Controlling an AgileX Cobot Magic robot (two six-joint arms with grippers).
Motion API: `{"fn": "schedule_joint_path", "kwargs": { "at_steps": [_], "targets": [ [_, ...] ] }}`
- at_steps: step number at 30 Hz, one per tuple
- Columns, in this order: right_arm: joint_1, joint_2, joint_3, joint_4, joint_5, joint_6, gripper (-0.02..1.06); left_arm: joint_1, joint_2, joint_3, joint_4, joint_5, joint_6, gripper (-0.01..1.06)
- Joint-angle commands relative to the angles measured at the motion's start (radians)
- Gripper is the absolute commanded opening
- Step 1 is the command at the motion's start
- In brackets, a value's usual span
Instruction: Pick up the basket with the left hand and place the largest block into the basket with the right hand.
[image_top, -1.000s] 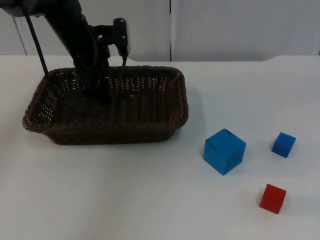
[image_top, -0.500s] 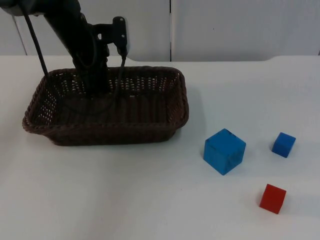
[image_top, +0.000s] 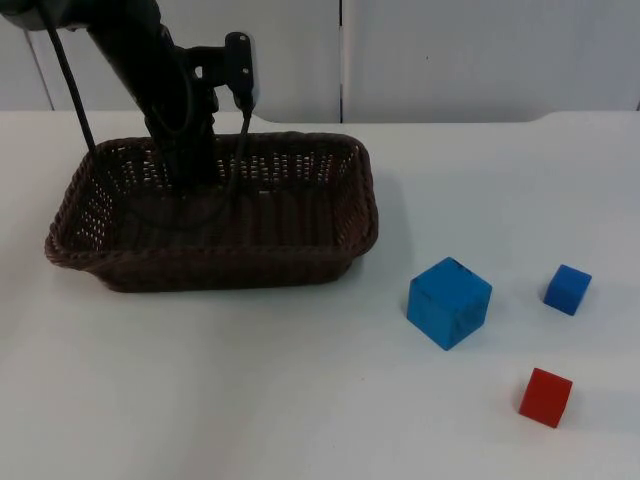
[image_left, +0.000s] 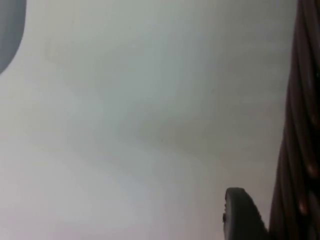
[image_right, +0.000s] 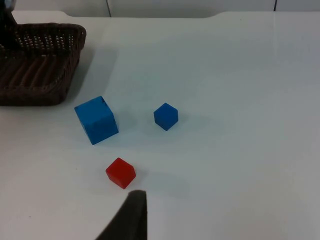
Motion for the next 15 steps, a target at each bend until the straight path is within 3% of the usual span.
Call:
{"fn": "schedule_joint_path", "kwargs": {
  "at_steps": [1, 15],
  "targets": [
    [-0.007, -0.002, 0.002, -0.002, -0.008, 0.003, 1.05, -0.009, -0.027, -0.004, -0.006, -0.005, -0.015, 0.0],
    [-0.007, -0.002, 0.002, -0.002, -0.008, 0.003, 1.05, -0.009, -0.121, -0.012, -0.015, 0.128, -0.044, 0.0]
  ]
}}
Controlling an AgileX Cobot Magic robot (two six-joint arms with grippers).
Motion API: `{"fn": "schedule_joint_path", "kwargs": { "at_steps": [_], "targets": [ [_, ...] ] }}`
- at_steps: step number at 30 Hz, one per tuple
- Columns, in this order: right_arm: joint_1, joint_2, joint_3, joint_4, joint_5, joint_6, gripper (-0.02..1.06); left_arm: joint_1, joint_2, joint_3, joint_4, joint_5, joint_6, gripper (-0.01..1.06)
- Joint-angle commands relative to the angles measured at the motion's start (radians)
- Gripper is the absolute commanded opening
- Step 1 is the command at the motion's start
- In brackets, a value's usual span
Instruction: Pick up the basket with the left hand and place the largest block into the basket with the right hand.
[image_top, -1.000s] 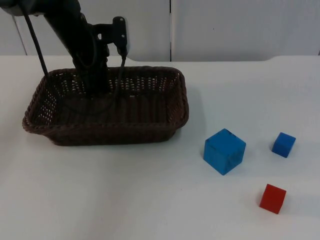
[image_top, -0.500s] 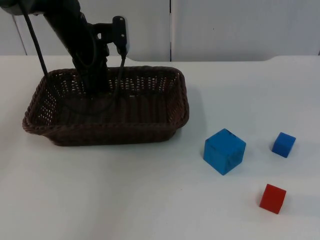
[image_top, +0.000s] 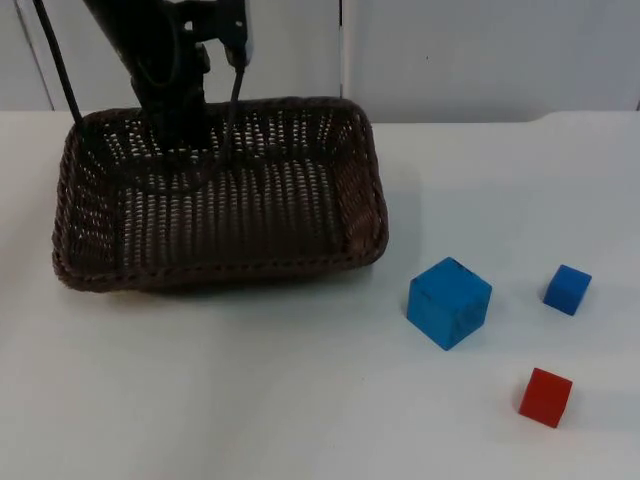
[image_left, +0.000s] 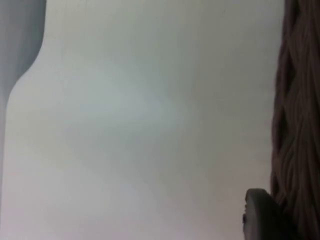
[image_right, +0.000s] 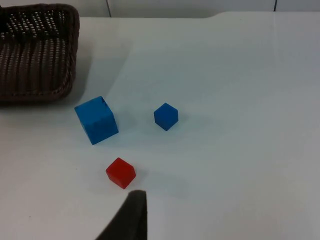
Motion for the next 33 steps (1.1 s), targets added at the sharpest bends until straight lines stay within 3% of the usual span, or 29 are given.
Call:
{"fn": "schedule_joint_path", "kwargs": {
  "at_steps": [1, 19, 27, 33],
  "targets": [
    [-0.007, -0.002, 0.002, -0.002, -0.008, 0.003, 1.05, -0.007, -0.033, -0.005, -0.017, -0.002, -0.019, 0.0],
    [-0.007, -0.002, 0.002, -0.002, -0.008, 0.003, 1.05, -0.007, -0.154, -0.028, -0.036, 0.17, -0.159, 0.0],
    [-0.007, -0.002, 0.002, -0.002, -0.008, 0.003, 1.05, -0.007, -0.2, -0.028, -0.041, 0.17, -0.241, 0.0],
    [-0.007, -0.002, 0.002, -0.002, -0.008, 0.003, 1.05, -0.007, -0.251, -0.028, -0.048, 0.17, -0.387, 0.0]
  ]
}}
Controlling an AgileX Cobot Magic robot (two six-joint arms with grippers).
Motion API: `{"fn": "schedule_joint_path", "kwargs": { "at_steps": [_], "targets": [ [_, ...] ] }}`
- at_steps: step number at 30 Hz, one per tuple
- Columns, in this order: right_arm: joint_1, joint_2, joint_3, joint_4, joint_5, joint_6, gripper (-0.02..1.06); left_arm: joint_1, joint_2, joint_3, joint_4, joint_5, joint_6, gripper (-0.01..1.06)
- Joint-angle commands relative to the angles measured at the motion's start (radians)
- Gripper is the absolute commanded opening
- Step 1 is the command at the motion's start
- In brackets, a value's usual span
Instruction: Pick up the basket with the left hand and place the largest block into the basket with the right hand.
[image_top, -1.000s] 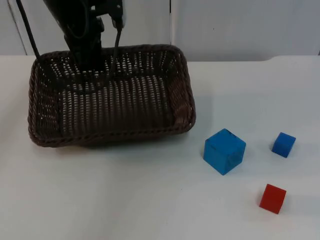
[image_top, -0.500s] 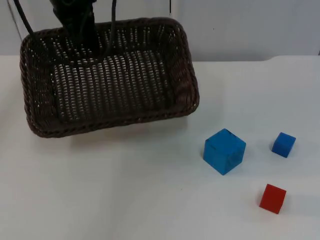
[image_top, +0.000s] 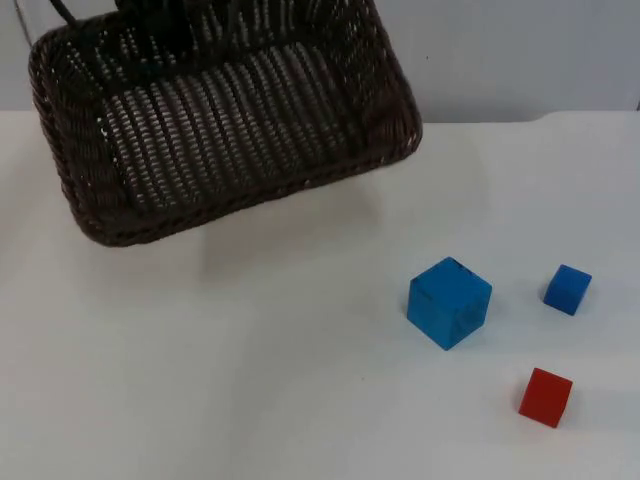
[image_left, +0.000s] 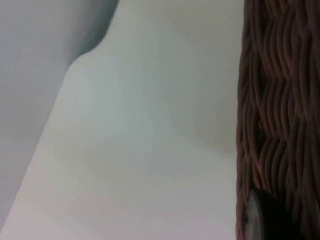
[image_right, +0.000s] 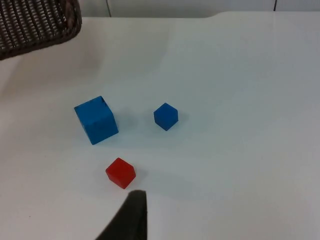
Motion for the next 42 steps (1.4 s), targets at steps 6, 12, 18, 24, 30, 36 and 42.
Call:
{"fn": "schedule_joint_path", "kwargs": {
  "at_steps": [6, 12, 18, 24, 30, 36, 42],
  "targets": [
    [-0.007, -0.002, 0.002, -0.004, -0.008, 0.003, 1.05, -0.007, -0.091, -0.01, -0.064, 0.004, -0.231, 0.0],
    [-0.007, -0.002, 0.002, -0.004, -0.008, 0.003, 1.05, 0.0, -0.152, -0.008, -0.2, 0.004, -0.426, 0.0],
    [-0.007, -0.002, 0.002, -0.004, -0.008, 0.003, 1.05, 0.025, -0.191, -0.008, -0.229, 0.004, -0.625, 0.0],
    [-0.007, -0.002, 0.002, -0.004, -0.008, 0.003, 1.05, 0.035, -0.237, 0.046, -0.243, 0.004, -0.697, 0.0],
    [-0.007, -0.002, 0.002, -0.004, -0.008, 0.003, 1.05, 0.035, -0.289, 0.168, -0.235, 0.004, -0.715, 0.0],
    [-0.007, -0.002, 0.002, -0.004, -0.008, 0.003, 1.05, 0.035, -0.347, 0.308, -0.265, 0.004, -0.715, 0.0],
    [-0.007, -0.002, 0.002, -0.004, -0.008, 0.003, 1.05, 0.035, -0.396, 0.434, -0.282, 0.004, -0.706, 0.0]
  ]
}}
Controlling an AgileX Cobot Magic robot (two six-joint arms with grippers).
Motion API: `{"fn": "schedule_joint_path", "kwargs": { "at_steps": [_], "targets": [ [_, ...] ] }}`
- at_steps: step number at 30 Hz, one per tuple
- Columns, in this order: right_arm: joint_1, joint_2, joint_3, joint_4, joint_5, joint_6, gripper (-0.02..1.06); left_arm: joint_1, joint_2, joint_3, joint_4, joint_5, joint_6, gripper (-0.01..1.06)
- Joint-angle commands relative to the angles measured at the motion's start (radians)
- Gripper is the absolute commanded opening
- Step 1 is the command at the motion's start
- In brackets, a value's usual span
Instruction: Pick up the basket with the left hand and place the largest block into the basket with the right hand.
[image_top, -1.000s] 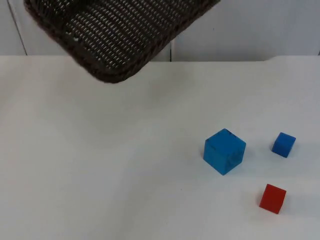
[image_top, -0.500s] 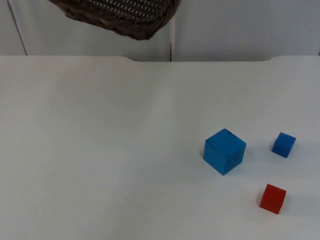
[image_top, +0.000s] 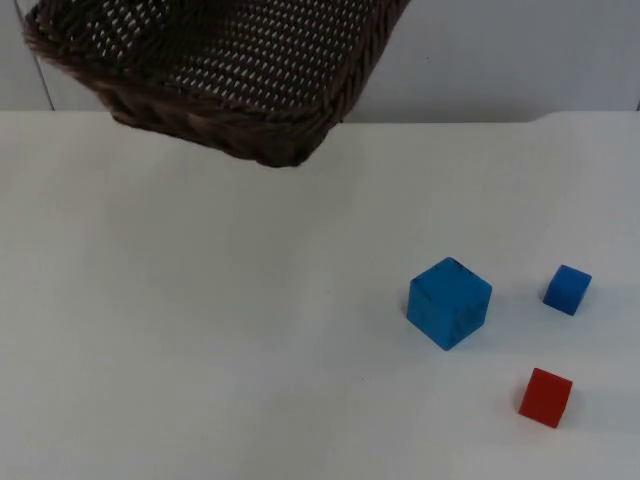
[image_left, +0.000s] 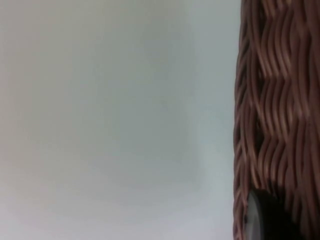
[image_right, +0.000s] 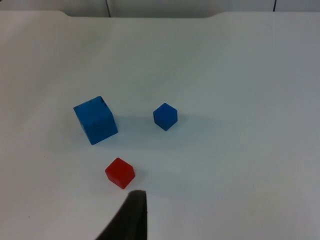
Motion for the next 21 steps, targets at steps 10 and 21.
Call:
{"fn": "schedule_joint_path", "kwargs": {
  "at_steps": [10, 21],
  "targets": [
    [-0.007, -0.002, 0.002, -0.003, -0.008, 0.003, 1.05, -0.001, -0.195, 0.341, -0.13, -0.106, 0.045, 0.0],
    [-0.007, -0.002, 0.002, -0.003, -0.008, 0.003, 1.05, -0.001, -0.352, 0.634, -0.182, -0.23, 0.024, 0.0]
  ]
}}
